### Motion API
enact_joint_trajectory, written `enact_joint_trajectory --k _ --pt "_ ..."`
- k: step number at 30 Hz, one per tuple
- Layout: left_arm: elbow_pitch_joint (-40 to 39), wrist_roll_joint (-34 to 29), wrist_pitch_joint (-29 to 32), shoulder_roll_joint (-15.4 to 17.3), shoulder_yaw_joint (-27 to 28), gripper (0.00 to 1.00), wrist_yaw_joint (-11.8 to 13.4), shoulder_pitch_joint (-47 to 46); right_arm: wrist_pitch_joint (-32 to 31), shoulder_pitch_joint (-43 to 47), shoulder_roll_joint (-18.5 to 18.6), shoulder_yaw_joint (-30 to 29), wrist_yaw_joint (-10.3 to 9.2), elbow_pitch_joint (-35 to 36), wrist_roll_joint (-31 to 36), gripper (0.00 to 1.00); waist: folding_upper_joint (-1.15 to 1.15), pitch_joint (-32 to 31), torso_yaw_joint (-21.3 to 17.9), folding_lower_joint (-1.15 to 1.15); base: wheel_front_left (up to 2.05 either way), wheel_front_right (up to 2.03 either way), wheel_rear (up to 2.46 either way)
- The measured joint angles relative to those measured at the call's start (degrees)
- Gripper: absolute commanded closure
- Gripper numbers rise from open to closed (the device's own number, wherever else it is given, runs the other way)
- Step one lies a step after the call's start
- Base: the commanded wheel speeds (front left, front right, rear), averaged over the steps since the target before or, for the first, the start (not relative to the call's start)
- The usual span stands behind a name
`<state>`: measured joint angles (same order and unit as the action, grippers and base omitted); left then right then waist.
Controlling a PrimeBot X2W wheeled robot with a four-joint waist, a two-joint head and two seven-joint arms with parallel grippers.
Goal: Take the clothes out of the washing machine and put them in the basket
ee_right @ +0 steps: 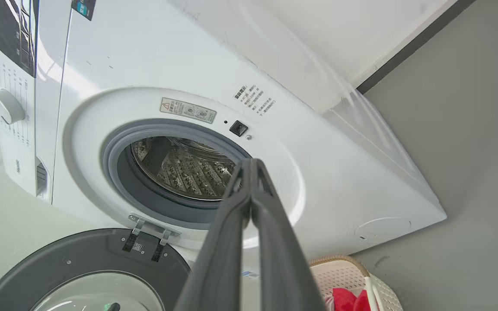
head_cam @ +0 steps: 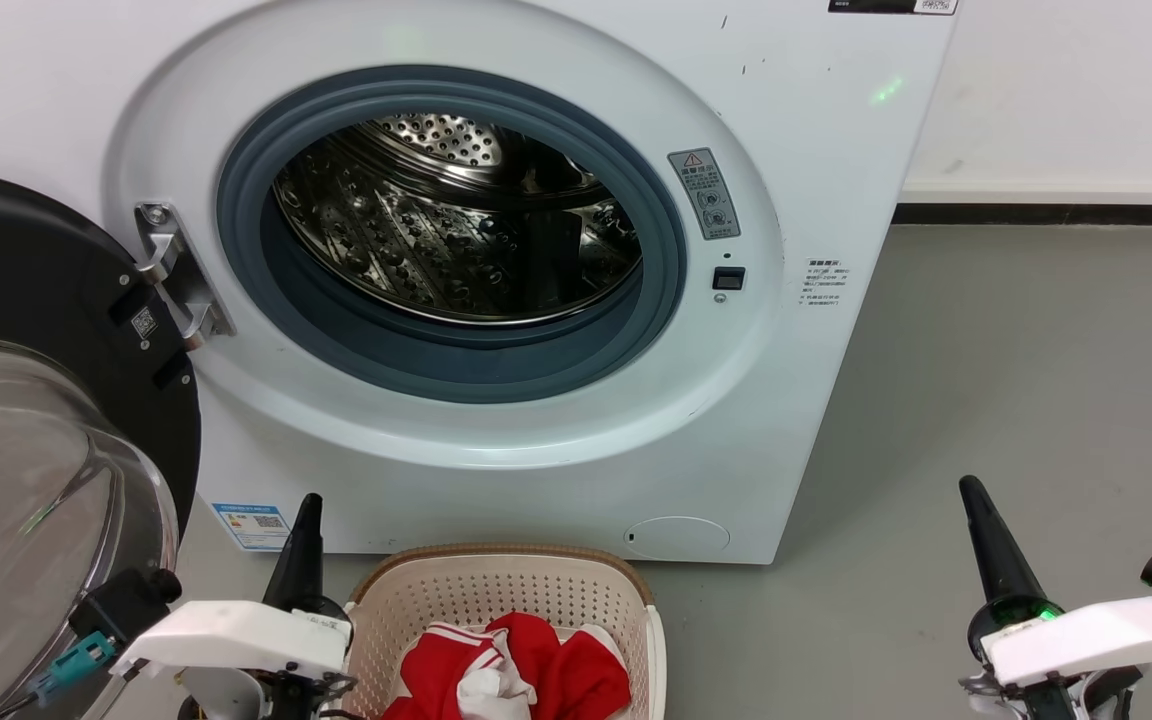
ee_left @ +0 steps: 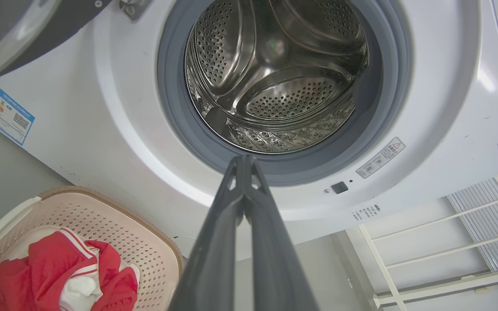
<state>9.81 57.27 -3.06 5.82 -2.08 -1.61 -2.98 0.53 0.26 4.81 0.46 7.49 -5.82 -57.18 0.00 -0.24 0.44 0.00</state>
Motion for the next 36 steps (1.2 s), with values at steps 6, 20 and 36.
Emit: enact_joint_trajectory --k 6,20,36 --pt "0.55 3.94 0.91 -0.23 0.77 1.00 -0.73 -0.46 -0.41 -0.35 0.03 -0.37 0.01 -0.86 -4.15 1.00 0.00 0.04 -0.04 0.00 0.00 0.00 0.00" --pt "1.48 12.30 2.93 -0.70 2.47 1.00 -1.96 -0.96 -1.47 -1.88 0.07 -1.30 0.00 -2.71 -12.70 1.00 0.00 0.12 -0.12 0.00 0.00 0.00 0.00" --pt "2.44 20.52 4.92 -1.11 4.23 1.00 -3.31 -1.75 -2.66 -3.30 0.07 -2.34 0.00 -4.56 -21.32 1.00 0.00 0.21 -0.22 0.00 0.00 0.00 0.00"
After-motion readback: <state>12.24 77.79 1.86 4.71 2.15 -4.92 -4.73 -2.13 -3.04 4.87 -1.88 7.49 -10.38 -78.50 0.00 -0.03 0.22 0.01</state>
